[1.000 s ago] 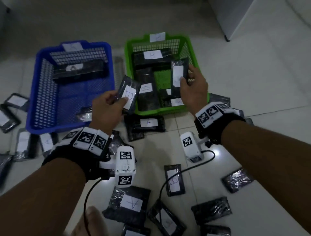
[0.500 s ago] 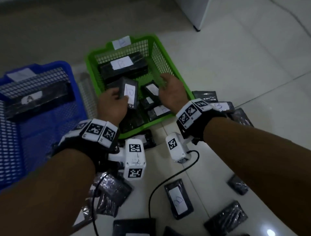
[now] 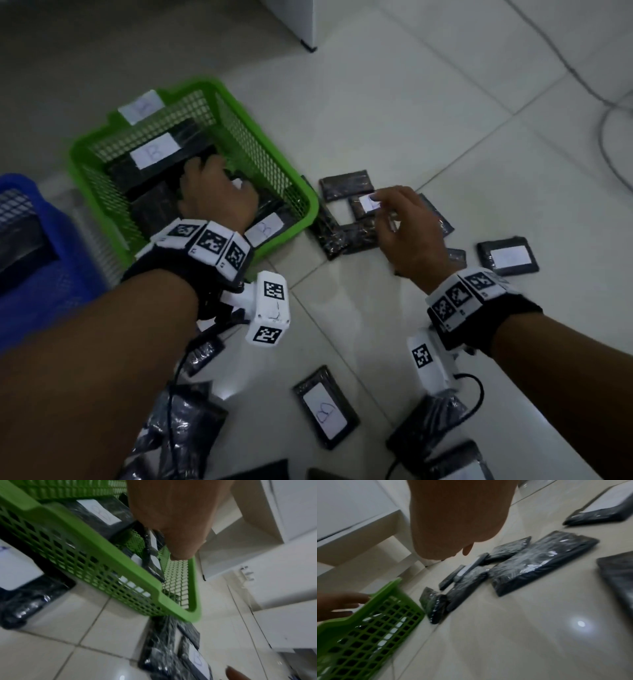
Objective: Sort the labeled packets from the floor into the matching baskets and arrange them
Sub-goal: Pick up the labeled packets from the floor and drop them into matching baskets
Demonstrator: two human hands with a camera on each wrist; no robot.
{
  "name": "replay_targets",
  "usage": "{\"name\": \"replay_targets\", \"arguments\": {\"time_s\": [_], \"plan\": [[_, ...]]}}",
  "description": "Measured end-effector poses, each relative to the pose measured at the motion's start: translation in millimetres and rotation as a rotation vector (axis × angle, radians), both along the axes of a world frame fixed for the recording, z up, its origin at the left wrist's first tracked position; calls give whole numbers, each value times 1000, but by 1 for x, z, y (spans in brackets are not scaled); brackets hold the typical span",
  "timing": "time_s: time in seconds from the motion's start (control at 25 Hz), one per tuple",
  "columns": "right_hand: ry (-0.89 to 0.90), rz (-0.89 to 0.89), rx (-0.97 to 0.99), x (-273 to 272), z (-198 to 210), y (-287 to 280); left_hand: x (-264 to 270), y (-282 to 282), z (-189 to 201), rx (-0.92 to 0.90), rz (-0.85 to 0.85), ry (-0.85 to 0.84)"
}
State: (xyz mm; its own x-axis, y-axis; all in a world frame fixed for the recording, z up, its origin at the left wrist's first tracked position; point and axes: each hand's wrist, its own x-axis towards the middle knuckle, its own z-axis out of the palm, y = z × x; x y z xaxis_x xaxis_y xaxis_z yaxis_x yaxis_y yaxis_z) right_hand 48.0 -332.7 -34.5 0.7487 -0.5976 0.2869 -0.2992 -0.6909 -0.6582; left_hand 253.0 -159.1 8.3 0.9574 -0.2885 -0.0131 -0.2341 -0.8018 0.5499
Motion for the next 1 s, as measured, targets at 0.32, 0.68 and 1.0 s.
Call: {"name": "replay_targets", "arguments": {"time_s": [0.32, 0.68, 1.0], "plan": [[175, -40, -61, -80, -14, -41, -104, -84, -16, -156, -546, -348], [434, 210, -108, -145, -25, -61, -182, -102, -66, 12, -824, -204], [-17, -358, 809, -133, -2, -52, -203, -130, -48, -390, -293, 521]]}}
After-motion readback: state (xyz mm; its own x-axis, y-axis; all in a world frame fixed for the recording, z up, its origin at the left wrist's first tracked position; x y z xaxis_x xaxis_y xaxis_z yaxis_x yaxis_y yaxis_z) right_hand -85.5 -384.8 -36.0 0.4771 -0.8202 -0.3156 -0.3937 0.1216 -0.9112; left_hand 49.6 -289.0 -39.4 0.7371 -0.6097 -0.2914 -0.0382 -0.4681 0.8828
